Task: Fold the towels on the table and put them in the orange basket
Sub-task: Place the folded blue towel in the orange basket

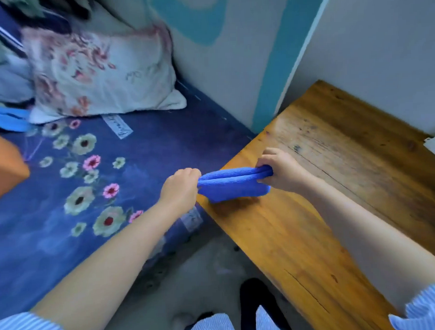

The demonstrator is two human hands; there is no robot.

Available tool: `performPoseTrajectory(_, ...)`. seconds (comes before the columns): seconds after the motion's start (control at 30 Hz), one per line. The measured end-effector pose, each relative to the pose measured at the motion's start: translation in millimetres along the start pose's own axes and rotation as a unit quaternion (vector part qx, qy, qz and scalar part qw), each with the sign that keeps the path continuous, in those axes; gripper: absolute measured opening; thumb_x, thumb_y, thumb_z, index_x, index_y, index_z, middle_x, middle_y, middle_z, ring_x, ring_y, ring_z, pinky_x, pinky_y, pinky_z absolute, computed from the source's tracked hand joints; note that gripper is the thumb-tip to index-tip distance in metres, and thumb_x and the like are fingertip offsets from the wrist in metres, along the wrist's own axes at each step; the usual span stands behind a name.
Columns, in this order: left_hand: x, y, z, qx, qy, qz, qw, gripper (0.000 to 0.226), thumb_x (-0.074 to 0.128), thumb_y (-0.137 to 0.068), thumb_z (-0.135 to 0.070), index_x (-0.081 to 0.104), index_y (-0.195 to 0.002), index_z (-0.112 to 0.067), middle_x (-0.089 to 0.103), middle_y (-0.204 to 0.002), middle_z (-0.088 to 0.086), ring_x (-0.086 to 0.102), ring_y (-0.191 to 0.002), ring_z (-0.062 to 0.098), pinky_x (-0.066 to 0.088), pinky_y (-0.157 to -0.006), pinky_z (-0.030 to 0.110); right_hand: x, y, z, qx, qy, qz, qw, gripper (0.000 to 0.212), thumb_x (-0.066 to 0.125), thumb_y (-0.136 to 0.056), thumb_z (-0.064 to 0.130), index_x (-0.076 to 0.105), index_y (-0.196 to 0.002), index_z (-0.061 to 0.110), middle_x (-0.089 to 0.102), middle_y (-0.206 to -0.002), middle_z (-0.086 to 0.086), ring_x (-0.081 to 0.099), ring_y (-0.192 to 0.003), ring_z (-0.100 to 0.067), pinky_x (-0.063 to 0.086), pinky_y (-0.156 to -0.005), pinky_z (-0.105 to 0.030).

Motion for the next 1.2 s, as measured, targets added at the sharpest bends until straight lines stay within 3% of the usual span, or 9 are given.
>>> performPoseTrajectory(0.1,-14.6,51.1,83.4,-0.035,0.002,-0.035,0.999,0.018,0.044,-0.089,-0.009,0.049,-0.106,-0.011,0.055,-0.110,0.007,0.048,-0.104,0.028,0.039,-0.076,0.037,24.6,-19.0,87.8,-0.057,0.008,-0.017,0.998,0.016,0.073,-0.063,-0.005,0.066,-0.078,-0.007,0.058,-0.084,-0.024,0.056,-0.080,-0.034,0.033,-0.064,-0.024)
performPoseTrajectory(0.2,-27.0,107.7,167.4,-0.088,0.026,-0.063,0.994,0.027,0.044,-0.087,-0.007,0.050,-0.114,-0.010,0.053,-0.118,0.008,0.047,-0.111,0.028,0.040,-0.085,0.039,54.3,-32.8,179.5,-0.125,0.015,-0.017,0.992,0.016,0.077,-0.059,-0.005,0.065,-0.070,-0.007,0.059,-0.078,-0.023,0.056,-0.073,-0.033,0.032,-0.061,-0.024)
performPoseTrajectory(0.27,-35.6,150.3,224.0,-0.123,0.028,-0.080,0.989,0.032,0.046,-0.088,-0.008,0.049,-0.119,-0.011,0.051,-0.125,0.007,0.045,-0.118,0.026,0.038,-0.090,0.037,80.3,-42.7,242.8,-0.167,0.019,0.000,0.986,0.020,0.078,-0.062,0.000,0.065,-0.075,-0.007,0.061,-0.082,-0.022,0.056,-0.077,-0.032,0.033,-0.063,-0.028)
performPoseTrajectory(0.4,-51.8,222.9,306.5,-0.178,0.052,-0.111,0.976,0.030,0.045,-0.092,-0.011,0.048,-0.121,-0.011,0.051,-0.123,0.007,0.046,-0.116,0.027,0.039,-0.086,0.037,124.9,-55.2,335.3,-0.209,-0.005,0.037,0.977,0.022,0.074,-0.069,0.004,0.062,-0.084,-0.008,0.063,-0.087,-0.022,0.057,-0.082,-0.032,0.036,-0.071,-0.031)
performPoseTrajectory(0.57,-65.8,310.3,397.1,-0.276,0.128,-0.176,0.936,0.018,0.045,-0.093,-0.011,0.052,-0.110,-0.008,0.053,-0.113,0.007,0.052,-0.098,0.031,0.040,-0.073,0.035,172.4,-71.7,446.7,-0.270,-0.028,0.073,0.960,0.013,0.067,-0.074,0.001,0.059,-0.084,0.001,0.058,-0.083,-0.014,0.049,-0.077,-0.027,0.024,-0.061,-0.023)
performPoseTrajectory(0.67,-75.5,343.9,439.7,-0.323,0.153,-0.220,0.908,0.017,0.044,-0.092,-0.006,0.052,-0.107,-0.006,0.053,-0.113,0.010,0.052,-0.097,0.033,0.045,-0.077,0.042,191.8,-86.7,503.1,-0.309,-0.027,0.076,0.948,0.018,0.065,-0.076,0.001,0.059,-0.092,-0.005,0.060,-0.089,-0.018,0.050,-0.079,-0.028,0.024,-0.060,-0.022)
performPoseTrajectory(0.87,-99.6,366.0,516.8,-0.384,0.147,-0.279,0.868,0.020,0.042,-0.090,-0.003,0.052,-0.106,-0.006,0.053,-0.111,0.012,0.053,-0.097,0.035,0.042,-0.075,0.041,211.9,-126.6,586.7,-0.361,-0.033,0.051,0.931,0.019,0.064,-0.078,0.001,0.060,-0.096,-0.003,0.054,-0.084,-0.008,0.042,-0.076,-0.019,0.020,-0.057,-0.020)
performPoseTrajectory(1.03,-116.1,337.3,599.5,-0.384,0.158,-0.288,0.863,0.020,0.043,-0.090,-0.003,0.053,-0.108,-0.005,0.053,-0.110,0.012,0.051,-0.099,0.032,0.038,-0.075,0.035,237.2,-195.9,634.3,-0.352,-0.013,0.036,0.935,0.018,0.062,-0.079,0.005,0.060,-0.096,-0.002,0.061,-0.094,-0.015,0.054,-0.088,-0.031,0.024,-0.059,-0.026)
performPoseTrajectory(1.2,-133.5,283.2,684.7,-0.383,0.189,-0.275,0.861,0.020,0.047,-0.090,-0.004,0.055,-0.108,-0.005,0.054,-0.113,0.011,0.053,-0.103,0.029,0.039,-0.083,0.033,262.2,-282.3,664.1,-0.313,-0.026,0.038,0.948,0.020,0.061,-0.082,0.005,0.060,-0.100,-0.001,0.060,-0.098,-0.015,0.052,-0.091,-0.029,0.025,-0.062,-0.022)
Point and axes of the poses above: each hand's wrist, its own y-axis away from the middle knuckle, its own x-axis out of the palm, z = x × y, the point moved 9 cm from there along -y, towards the middle knuckle
